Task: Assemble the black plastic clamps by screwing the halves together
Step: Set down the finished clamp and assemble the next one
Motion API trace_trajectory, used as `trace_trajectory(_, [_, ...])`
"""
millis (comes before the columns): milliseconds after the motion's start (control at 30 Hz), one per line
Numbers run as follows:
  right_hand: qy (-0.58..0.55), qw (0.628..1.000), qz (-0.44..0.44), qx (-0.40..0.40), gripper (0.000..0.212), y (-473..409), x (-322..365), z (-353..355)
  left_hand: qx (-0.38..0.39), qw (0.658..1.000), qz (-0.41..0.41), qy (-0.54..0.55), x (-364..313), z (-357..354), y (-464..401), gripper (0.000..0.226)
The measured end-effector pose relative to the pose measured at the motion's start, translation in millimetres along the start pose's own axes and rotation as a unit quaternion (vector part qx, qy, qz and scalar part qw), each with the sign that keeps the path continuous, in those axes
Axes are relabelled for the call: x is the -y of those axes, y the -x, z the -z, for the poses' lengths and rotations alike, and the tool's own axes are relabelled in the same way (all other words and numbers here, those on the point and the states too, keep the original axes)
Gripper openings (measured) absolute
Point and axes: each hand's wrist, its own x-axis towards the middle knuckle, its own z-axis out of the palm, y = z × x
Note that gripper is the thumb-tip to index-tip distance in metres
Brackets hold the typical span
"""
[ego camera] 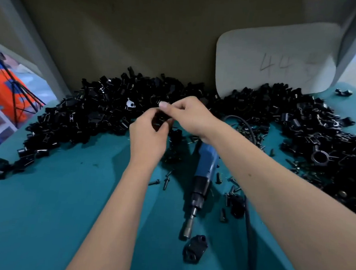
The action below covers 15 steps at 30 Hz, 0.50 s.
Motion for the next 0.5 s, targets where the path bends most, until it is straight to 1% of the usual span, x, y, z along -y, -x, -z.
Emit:
trace_trajectory(33, [0.025, 1.0, -0.004, -0.011, 0.061, -0.3, 0.5, 8.2, 0.003, 1.0, 0.013, 0.016, -3.9, -4.7, 1.3, 0.017])
trace_trajectory(67, [0.085, 0.996, 0.003, -0.031, 0.053, -4.6, -0.1, 16.5, 0.006, 0.999, 0.027, 0.034, -6.7, -9.9, 3.0, 0.014])
trace_trajectory(100, [0.181, 0.982, 0.009, -0.045, 0.036, -11.2, -3.0, 25.4, 0.006, 0.998, 0.04, 0.048, -9.1, -15.4, 6.0, 0.011])
trace_trajectory(133, [0.278, 0.96, 0.003, -0.042, 0.022, -16.5, -6.6, 32.7, 0.006, 0.997, 0.053, 0.061, -11.4, -20.9, 9.5, 0.01])
trace_trajectory(167, [0.367, 0.93, -0.017, -0.014, 0.031, -20.7, -10.3, 36.9, 0.006, 0.994, 0.071, 0.077, -13.3, -25.8, 13.4, 0.012])
trace_trajectory(200, [0.431, 0.901, -0.044, 0.029, 0.043, -25.4, -15.3, 39.1, 0.01, 0.99, 0.092, 0.104, -14.5, -30.1, 16.8, 0.014])
trace_trajectory(233, [0.466, 0.879, -0.072, 0.074, 0.05, -30.2, -20.2, 40.8, 0.015, 0.984, 0.116, 0.137, -15.7, -33.6, 19.6, 0.014])
trace_trajectory(300, [0.504, 0.849, -0.088, 0.135, 0.053, -38.1, -25.4, 39.4, 0.024, 0.972, 0.148, 0.179, -16.3, -36.7, 23.1, 0.014])
trace_trajectory(333, [0.509, 0.845, -0.084, 0.139, 0.052, -43.0, -27.4, 38.5, 0.027, 0.97, 0.156, 0.186, -15.5, -37.2, 23.8, 0.013])
trace_trajectory(400, [0.502, 0.854, -0.081, 0.114, 0.043, -47.8, -28.1, 35.9, 0.03, 0.967, 0.161, 0.194, -13.8, -35.5, 25.6, 0.011])
trace_trajectory(500, [0.496, 0.863, -0.072, 0.059, 0.02, -48.5, -32.8, 36.0, 0.031, 0.961, 0.172, 0.214, -11.3, -29.5, 29.5, 0.021])
